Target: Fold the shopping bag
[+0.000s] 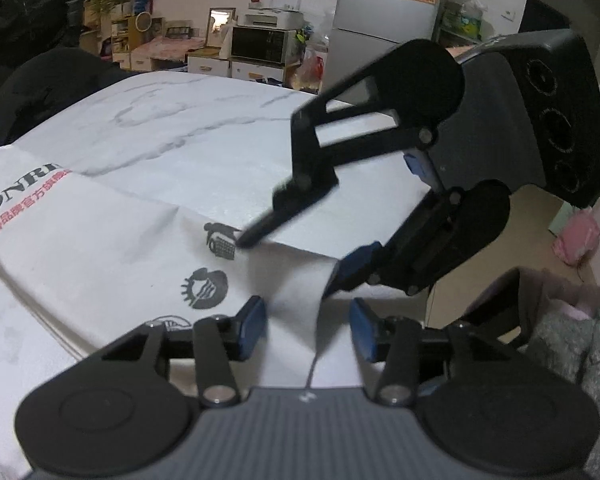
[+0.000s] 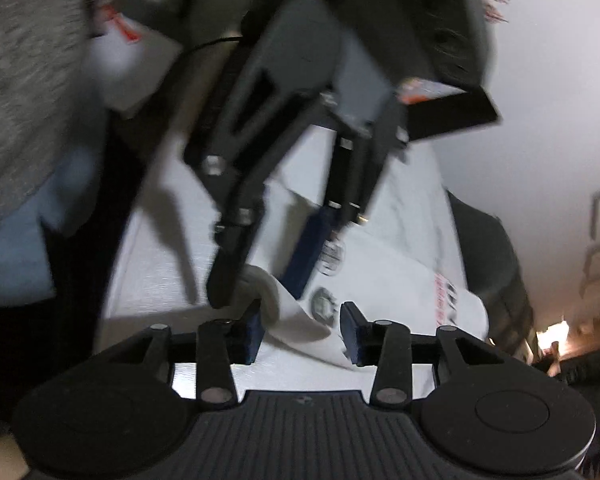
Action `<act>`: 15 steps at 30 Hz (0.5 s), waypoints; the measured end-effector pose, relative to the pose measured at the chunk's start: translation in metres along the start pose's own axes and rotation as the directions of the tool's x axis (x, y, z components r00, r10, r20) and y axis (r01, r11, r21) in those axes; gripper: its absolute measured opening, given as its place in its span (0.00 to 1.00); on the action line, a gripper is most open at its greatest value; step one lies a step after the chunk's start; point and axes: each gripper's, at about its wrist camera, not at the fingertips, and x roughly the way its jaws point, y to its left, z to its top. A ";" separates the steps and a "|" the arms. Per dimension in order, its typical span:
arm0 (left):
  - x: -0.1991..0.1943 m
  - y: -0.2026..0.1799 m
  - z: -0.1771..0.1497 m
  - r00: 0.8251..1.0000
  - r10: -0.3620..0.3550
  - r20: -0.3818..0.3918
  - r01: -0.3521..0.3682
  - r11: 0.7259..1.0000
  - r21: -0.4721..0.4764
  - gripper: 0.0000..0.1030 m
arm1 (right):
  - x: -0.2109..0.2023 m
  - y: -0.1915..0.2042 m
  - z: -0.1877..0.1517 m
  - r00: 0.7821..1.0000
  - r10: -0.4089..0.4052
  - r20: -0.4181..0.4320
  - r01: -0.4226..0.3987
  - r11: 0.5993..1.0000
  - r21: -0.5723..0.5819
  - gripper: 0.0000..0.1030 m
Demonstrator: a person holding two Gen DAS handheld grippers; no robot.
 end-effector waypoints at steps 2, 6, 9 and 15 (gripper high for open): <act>-0.002 -0.001 -0.002 1.000 -0.004 0.000 0.004 1.000 -0.001 0.44 | 0.001 -0.007 0.000 0.998 0.062 -0.002 -0.062 0.997 0.047 0.18; -0.007 -0.003 -0.005 1.000 -0.014 0.001 0.014 1.000 0.000 0.44 | 0.003 -0.027 -0.013 0.988 0.150 0.042 -0.156 0.955 0.253 0.10; -0.011 0.002 -0.008 1.000 -0.029 -0.004 0.029 1.000 0.002 0.43 | 0.010 -0.050 -0.034 0.971 0.214 0.109 -0.240 0.848 0.472 0.10; -0.024 0.017 -0.020 0.997 -0.081 0.009 0.082 0.996 -0.044 0.43 | 0.024 -0.076 -0.085 0.920 0.258 0.295 -0.388 0.487 0.782 0.10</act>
